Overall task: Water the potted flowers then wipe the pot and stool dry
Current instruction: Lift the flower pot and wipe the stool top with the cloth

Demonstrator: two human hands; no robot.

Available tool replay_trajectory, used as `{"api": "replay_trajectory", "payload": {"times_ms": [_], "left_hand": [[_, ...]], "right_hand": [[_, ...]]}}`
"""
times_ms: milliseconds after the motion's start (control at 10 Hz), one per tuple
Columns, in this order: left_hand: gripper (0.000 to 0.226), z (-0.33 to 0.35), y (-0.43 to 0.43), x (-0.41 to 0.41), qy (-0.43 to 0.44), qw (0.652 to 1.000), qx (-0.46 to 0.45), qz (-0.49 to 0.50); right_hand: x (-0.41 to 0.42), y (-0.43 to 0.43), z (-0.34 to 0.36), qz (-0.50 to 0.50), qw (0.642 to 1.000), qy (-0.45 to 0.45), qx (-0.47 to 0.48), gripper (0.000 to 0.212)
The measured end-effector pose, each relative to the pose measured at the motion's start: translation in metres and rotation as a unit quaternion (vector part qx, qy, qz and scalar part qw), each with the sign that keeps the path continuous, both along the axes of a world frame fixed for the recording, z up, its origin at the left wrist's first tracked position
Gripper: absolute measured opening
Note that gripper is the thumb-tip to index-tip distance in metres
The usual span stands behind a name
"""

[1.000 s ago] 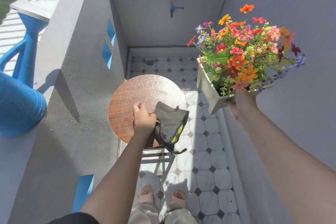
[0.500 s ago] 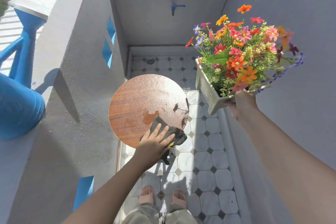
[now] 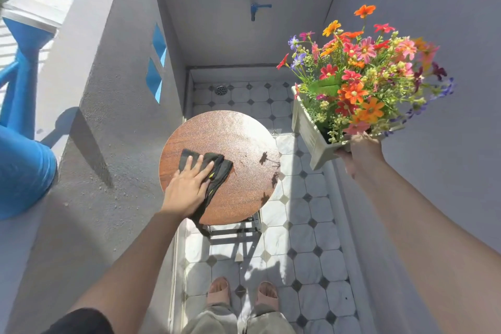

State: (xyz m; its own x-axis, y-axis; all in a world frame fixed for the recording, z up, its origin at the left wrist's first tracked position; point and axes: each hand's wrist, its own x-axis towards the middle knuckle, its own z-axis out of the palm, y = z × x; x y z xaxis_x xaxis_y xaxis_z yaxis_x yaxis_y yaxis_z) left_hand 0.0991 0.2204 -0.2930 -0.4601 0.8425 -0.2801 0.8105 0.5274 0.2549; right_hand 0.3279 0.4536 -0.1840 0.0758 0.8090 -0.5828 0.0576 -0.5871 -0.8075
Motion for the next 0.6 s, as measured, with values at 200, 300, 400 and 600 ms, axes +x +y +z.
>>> {"api": "replay_trajectory", "payload": {"times_ms": [200, 300, 400, 600], "left_hand": [[0.051, -0.001, 0.059, 0.077, -0.005, 0.990, 0.003, -0.142], [0.050, -0.006, 0.049, 0.106, -0.012, 0.974, -0.042, -0.221], [0.052, -0.005, 0.035, 0.104, -0.041, 0.973, -0.067, -0.219], [0.052, -0.015, -0.021, 0.035, -0.020, 0.999, -0.015, -0.039]], "right_hand": [[0.001, -0.004, 0.009, 0.138, 0.954, -0.263, 0.050, 0.039], [-0.007, -0.005, 0.008, 0.078, 0.986, -0.143, 0.023, 0.038], [-0.012, -0.005, 0.003, 0.035, 0.999, -0.004, 0.018, 0.039], [-0.004, -0.004, -0.003, 0.071, 0.997, 0.007, 0.029, 0.044]]}}
